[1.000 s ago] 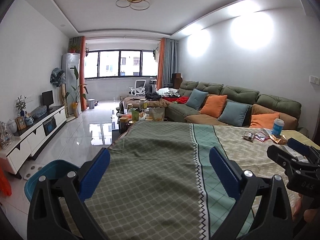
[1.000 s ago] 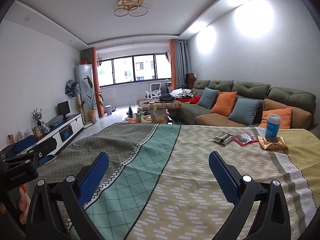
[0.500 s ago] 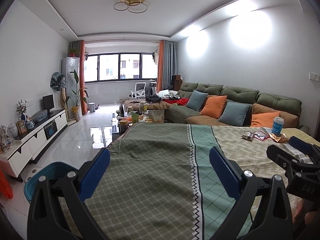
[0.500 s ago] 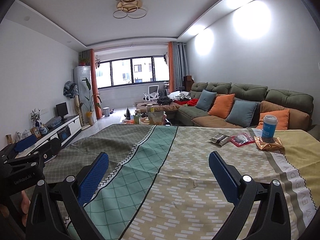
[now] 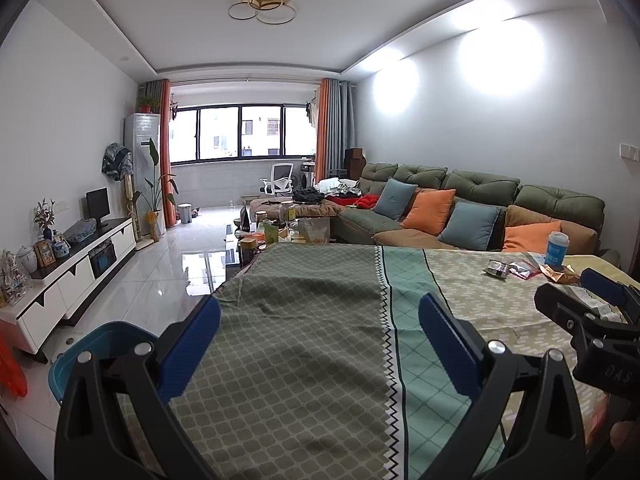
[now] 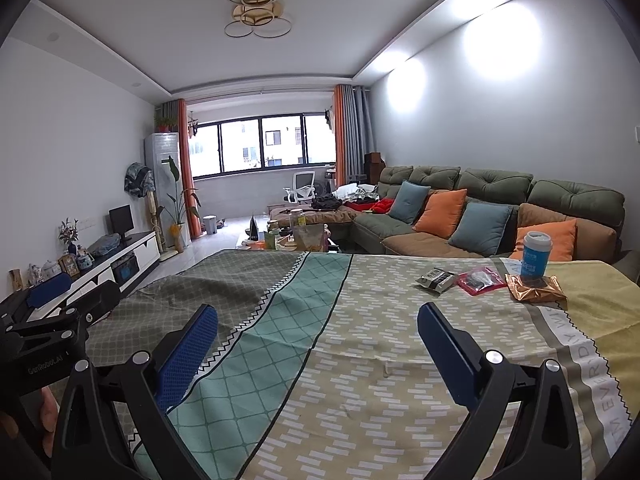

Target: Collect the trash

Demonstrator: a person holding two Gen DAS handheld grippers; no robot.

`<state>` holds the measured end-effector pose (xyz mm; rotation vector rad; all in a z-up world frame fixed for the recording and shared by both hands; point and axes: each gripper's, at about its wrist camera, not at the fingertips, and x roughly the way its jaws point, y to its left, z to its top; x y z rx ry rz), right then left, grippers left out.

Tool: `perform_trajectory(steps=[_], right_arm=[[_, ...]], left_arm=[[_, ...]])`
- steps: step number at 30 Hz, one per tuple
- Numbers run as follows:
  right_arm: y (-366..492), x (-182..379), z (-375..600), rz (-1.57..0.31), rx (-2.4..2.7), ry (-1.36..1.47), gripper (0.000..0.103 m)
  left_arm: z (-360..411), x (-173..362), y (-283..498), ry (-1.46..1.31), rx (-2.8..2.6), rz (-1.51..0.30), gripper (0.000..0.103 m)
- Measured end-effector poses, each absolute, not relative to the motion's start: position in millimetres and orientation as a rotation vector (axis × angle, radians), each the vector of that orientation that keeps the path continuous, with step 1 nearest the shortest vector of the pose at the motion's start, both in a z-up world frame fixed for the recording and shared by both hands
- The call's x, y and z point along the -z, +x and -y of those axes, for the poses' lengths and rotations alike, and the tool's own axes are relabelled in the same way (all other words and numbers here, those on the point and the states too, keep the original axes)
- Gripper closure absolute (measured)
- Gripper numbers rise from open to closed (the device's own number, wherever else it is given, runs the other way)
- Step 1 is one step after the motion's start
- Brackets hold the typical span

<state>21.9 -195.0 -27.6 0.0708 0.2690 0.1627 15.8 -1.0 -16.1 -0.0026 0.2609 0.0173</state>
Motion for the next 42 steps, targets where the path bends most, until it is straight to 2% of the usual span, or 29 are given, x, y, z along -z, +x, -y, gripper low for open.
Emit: perform_trajectory(steps=[42], right_arm=[[22, 17, 196, -0.236, -0.155, 0.070, 0.004]], left_arm=[[-4, 16, 14, 0.003, -0.040, -0.252, 0.003]])
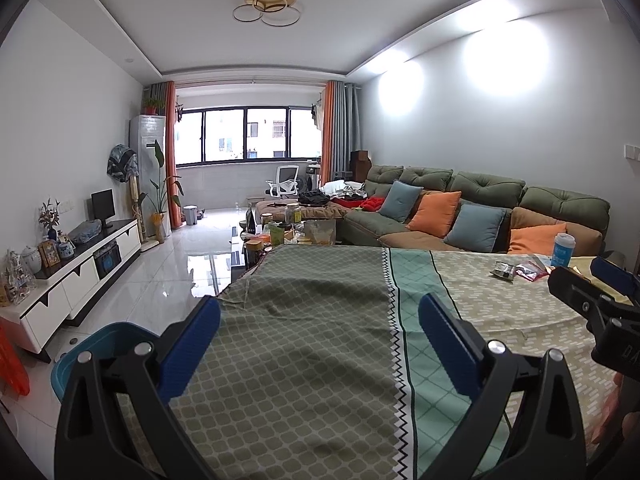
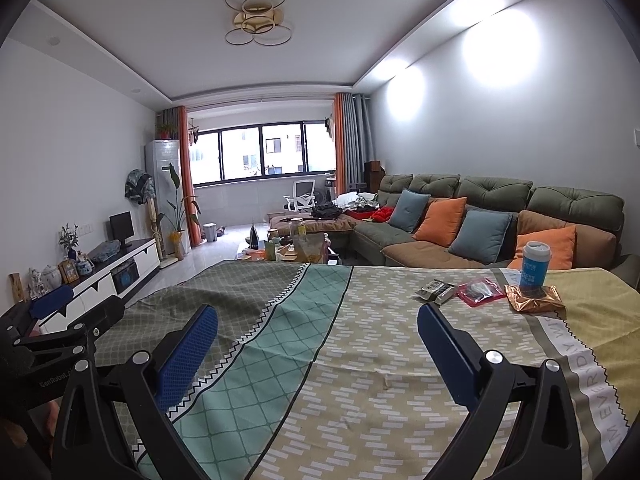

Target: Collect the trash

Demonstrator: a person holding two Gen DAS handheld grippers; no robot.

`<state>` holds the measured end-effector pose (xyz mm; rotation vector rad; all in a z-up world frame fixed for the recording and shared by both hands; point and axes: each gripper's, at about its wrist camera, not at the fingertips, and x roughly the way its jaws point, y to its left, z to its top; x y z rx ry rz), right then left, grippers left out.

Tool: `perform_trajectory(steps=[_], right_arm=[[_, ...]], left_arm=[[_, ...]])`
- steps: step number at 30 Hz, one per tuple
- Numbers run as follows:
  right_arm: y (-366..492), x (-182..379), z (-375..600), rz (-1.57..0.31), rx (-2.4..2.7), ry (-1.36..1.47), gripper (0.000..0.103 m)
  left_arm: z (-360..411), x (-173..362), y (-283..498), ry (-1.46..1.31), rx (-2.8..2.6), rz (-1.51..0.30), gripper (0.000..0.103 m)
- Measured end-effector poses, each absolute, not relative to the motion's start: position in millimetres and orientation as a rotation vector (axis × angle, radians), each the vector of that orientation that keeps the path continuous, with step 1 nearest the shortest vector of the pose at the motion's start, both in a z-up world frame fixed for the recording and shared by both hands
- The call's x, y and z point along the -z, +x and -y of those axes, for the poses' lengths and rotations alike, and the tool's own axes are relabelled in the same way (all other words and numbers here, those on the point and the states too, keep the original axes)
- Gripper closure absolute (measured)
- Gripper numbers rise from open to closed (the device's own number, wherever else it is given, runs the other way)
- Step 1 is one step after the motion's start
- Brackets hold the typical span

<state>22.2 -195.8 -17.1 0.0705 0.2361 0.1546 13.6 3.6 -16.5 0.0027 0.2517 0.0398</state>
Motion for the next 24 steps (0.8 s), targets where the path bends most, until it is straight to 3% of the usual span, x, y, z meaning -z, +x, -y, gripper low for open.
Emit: perform_trajectory(steps=[24], right_arm=[[22.4, 16.3, 195.5, -0.233, -0.154, 0.069, 0.004]], left_arm=[[-4.6, 16.3, 11.2, 0.010, -0.042, -0.238, 0.003]])
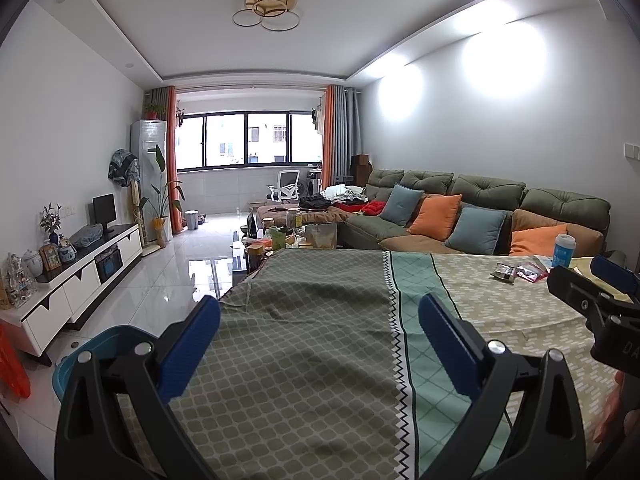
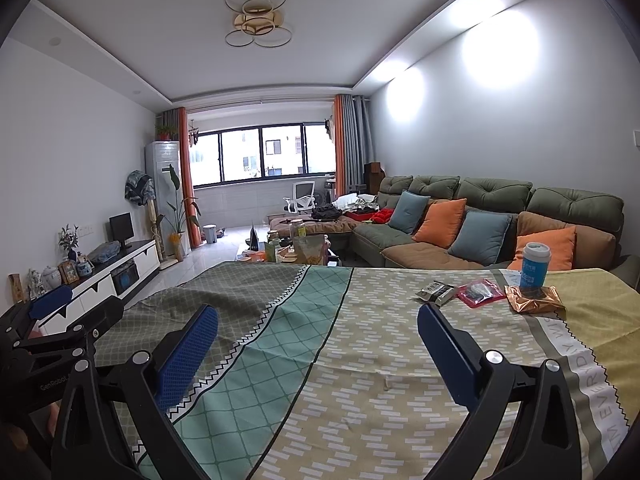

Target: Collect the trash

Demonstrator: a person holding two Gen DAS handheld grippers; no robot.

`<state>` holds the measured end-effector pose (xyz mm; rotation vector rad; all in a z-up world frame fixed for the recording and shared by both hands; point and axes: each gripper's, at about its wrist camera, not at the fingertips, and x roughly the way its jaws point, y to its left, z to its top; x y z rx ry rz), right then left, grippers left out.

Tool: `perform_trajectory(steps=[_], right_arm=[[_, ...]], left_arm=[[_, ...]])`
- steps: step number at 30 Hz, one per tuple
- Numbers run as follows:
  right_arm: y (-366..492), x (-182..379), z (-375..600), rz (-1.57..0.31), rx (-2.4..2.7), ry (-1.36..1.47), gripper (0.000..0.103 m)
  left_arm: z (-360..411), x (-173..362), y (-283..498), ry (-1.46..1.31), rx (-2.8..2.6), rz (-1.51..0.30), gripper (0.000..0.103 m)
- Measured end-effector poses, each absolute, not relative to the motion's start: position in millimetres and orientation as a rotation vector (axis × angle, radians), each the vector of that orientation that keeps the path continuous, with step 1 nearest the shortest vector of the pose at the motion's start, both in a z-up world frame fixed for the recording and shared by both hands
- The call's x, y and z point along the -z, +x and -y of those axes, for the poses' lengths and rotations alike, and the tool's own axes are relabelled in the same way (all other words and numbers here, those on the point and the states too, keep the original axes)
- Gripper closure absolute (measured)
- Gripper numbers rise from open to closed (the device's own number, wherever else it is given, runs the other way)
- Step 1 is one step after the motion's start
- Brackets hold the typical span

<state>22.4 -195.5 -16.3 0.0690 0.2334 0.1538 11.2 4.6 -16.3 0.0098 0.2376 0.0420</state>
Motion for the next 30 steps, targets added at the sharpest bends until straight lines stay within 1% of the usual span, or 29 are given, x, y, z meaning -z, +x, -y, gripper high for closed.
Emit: perform_trajectory(steps=[30], right_arm=[[20.2, 16.4, 194.2, -0.230, -0.155, 0.070, 0.004]], left_arm=[[-4.4, 16.0, 11.0, 0.011, -0.042, -0.236, 0.003]])
